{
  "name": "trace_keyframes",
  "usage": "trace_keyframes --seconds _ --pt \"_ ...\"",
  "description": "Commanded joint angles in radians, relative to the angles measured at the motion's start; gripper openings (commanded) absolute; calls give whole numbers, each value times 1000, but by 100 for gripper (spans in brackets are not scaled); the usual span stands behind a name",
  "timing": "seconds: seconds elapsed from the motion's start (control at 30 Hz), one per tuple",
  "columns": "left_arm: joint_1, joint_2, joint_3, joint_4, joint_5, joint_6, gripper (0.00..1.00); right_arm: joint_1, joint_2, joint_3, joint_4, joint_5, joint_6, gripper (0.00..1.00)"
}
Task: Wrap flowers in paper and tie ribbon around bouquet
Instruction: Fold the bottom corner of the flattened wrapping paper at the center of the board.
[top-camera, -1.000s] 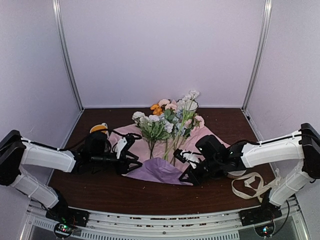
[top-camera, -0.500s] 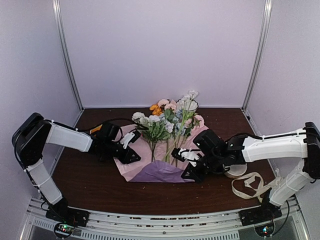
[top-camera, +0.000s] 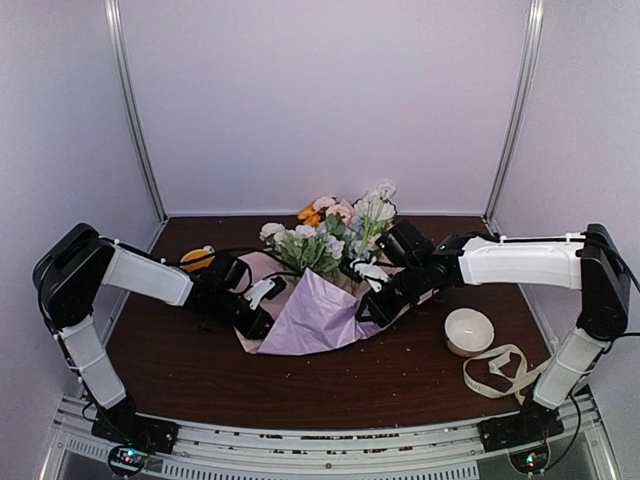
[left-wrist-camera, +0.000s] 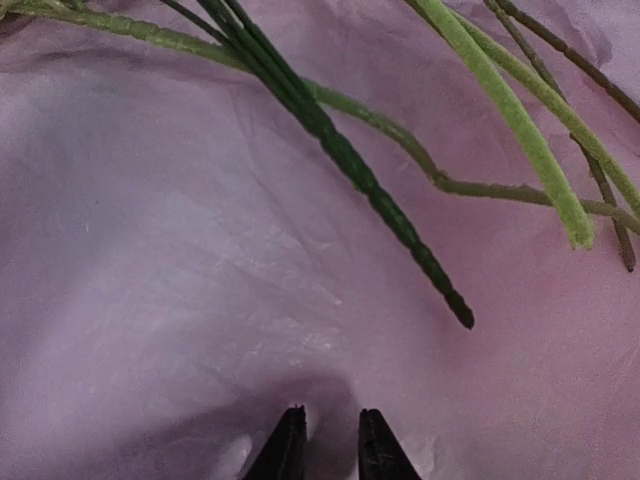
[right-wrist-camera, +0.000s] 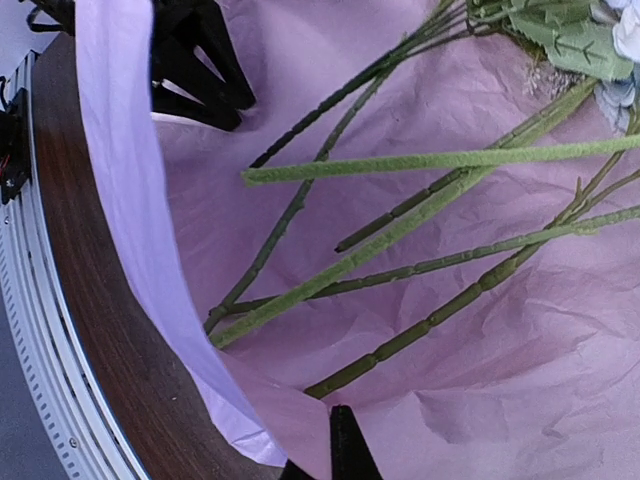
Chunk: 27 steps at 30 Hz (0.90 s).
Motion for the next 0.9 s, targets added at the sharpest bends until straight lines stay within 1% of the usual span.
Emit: trace_keyframes --seconds 0.0,0.07,0.23,0.37,0.47,0.53,0.6,0.67,0.73,0.8,0.87 --pt "1 31 -28 -32 -48 21 22 -71 20 20 -31 -62 65 0" --pt "2 5 -29 -19 -35 25 24 -86 25 18 -41 -122 76 0" --pt "1 -146 -62 55 4 26 38 -86 40 -44 -58 -145 131 0" --pt "-13 -230 -52 28 7 18 50 -87 52 -95 -20 -173 171 0" --pt "-37 -261 -28 -17 57 7 57 -87 58 -108 6 -193 192 0" --pt "-62 -268 -18 -43 111 5 63 -87 68 -103 6 -185 195 0" --pt "-96 -265 -13 -70 136 32 68 -87 84 -93 0 -166 196 0" --pt "-126 -245 -10 -91 102 55 72 -87 105 -78 -12 -145 196 0" --pt "-131 -195 12 -122 60 52 73 -87 120 -69 -13 -143 196 0" --pt "-131 -149 50 -169 -17 49 73 -87 128 -65 -12 -135 201 0" --pt "-131 -102 92 -212 -50 58 72 -87 136 -58 -17 -111 206 0"
